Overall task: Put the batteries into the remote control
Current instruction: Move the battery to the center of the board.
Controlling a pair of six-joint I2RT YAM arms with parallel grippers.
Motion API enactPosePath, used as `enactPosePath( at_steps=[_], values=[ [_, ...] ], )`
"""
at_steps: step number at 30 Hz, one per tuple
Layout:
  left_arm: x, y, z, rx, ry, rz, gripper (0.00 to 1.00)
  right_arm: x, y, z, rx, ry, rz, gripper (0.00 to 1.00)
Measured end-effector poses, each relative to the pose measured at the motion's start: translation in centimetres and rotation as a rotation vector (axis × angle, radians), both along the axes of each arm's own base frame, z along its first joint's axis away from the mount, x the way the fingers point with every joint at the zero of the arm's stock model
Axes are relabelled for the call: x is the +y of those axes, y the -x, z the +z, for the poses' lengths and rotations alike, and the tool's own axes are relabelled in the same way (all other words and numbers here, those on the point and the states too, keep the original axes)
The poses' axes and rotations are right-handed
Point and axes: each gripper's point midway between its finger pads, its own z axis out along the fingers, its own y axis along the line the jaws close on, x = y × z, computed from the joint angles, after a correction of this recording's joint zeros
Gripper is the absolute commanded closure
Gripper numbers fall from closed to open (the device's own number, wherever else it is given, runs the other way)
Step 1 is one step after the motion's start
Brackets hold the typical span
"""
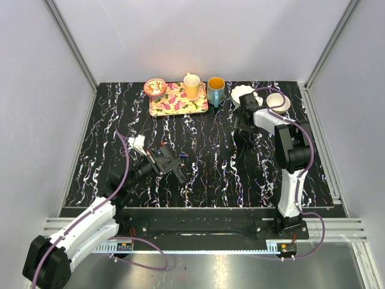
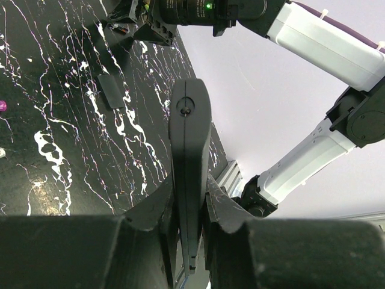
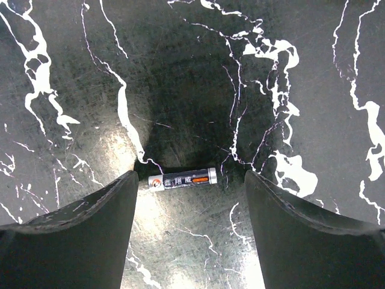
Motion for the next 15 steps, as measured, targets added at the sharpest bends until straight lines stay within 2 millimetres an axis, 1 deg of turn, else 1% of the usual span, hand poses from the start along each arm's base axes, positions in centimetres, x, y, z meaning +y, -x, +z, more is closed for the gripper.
enactPosePath(
  at_steps=[4, 9, 15],
  values=[
    [0.00, 0.00, 0.00, 0.000, 0.000, 0.000, 1.00, 0.06, -0.22, 0.00, 0.007, 0.012, 0.016, 0.27],
    [-0.01, -0.01, 0.07, -0.003, 0.001, 0.000, 1.00, 0.17, -0.44, -0.08, 0.010, 0.014, 0.032, 0.36],
    [-0.10, -0.04, 0.18, -0.008, 0.005, -0.005, 1.00, 0.30, -0.58, -0.06, 0.009, 0.017, 0.046, 0.40]
  ],
)
